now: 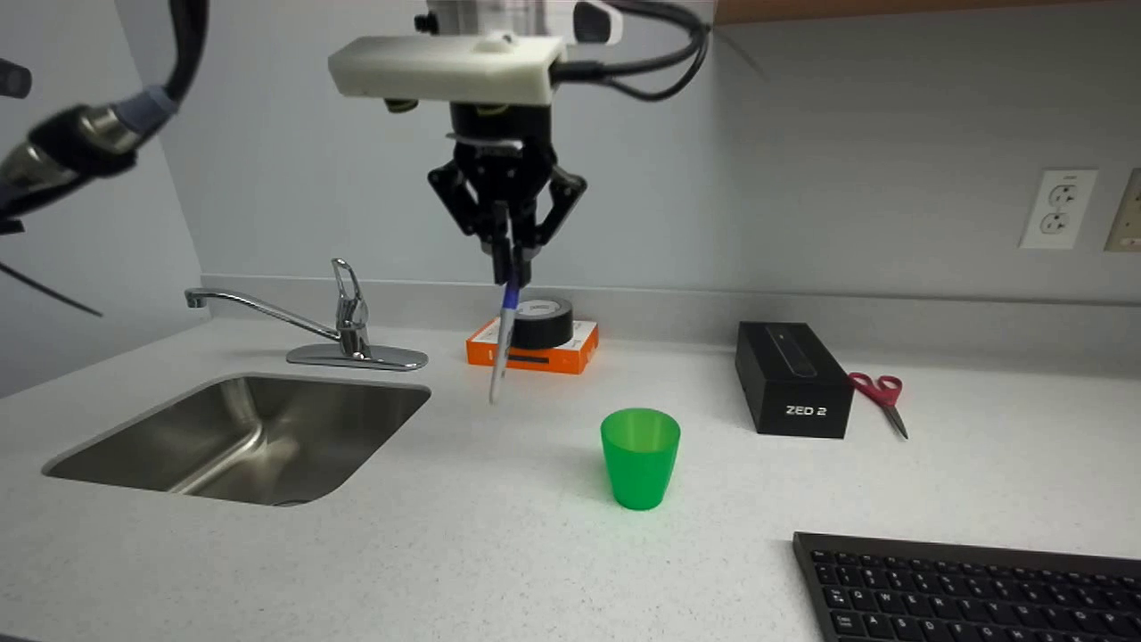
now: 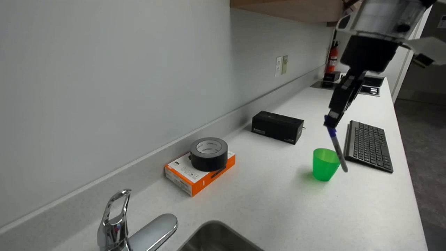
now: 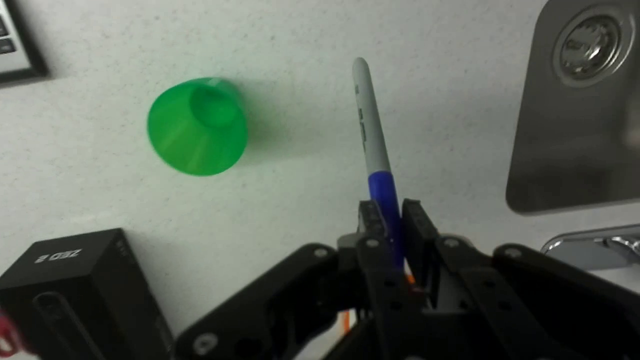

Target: Take the pen out of the green cup and put it on the sink countertop

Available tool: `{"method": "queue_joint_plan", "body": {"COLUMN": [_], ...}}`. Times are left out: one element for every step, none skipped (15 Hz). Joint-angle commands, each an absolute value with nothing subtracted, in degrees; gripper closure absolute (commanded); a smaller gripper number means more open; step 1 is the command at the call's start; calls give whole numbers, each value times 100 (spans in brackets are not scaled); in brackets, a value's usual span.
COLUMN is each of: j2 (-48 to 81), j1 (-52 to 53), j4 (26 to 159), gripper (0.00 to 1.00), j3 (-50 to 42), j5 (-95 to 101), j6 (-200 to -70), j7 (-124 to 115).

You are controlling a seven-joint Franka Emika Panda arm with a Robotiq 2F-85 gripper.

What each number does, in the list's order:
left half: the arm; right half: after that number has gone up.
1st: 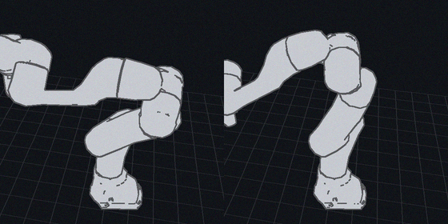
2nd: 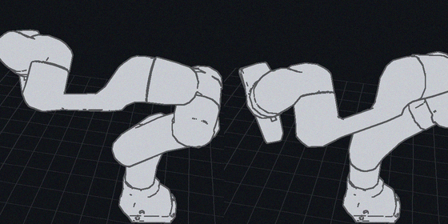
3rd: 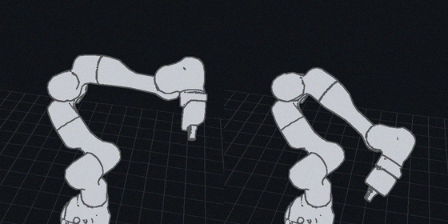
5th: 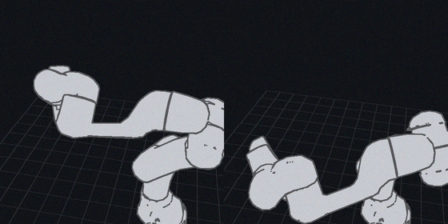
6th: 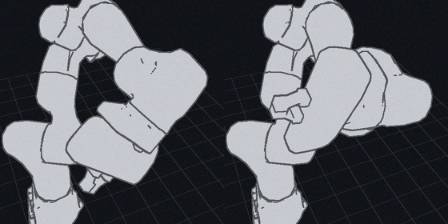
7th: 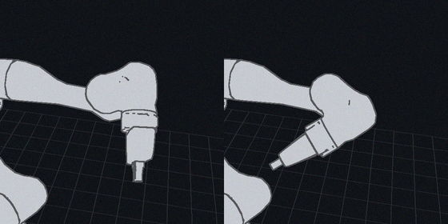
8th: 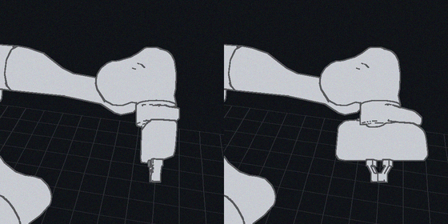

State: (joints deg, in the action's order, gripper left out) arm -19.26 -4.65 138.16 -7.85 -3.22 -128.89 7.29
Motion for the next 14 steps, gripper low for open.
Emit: {"method": "queue_joint_plan", "body": {"j2": [-1043,-802,-537,-310,-101,82,242,368,483,582,639,674,682,683], "j1": [-201,-166,-152,-146,-149,-159,-166,-171,-175,-178,-178,-173,-166,-158], "j4": [13891,13876,13840,13769,13709,13649,13583,13516,13434,13348,13288,13245,13233,13217], "gripper": [96,96,96,96,96,96,96,96,96,96,96,96,60,57], "j3": [-542,-473,-413,-366,-324,-289,-261,-243,-232,-226,-218,-215,-220,-224], "j5": [-489,-453,-391,-366,-334,-294,-261,-229,-186,-154,-153,-111,-16,75], "j6": [-13124,-13156,-13226,-13198,-13203,-13203,-13190,-13177,-13171,-13144,-13115,-13122,-13188,-13225], "j7": [618,603,601,614,608,594,571,558,540,528,538,501,454,408]}}
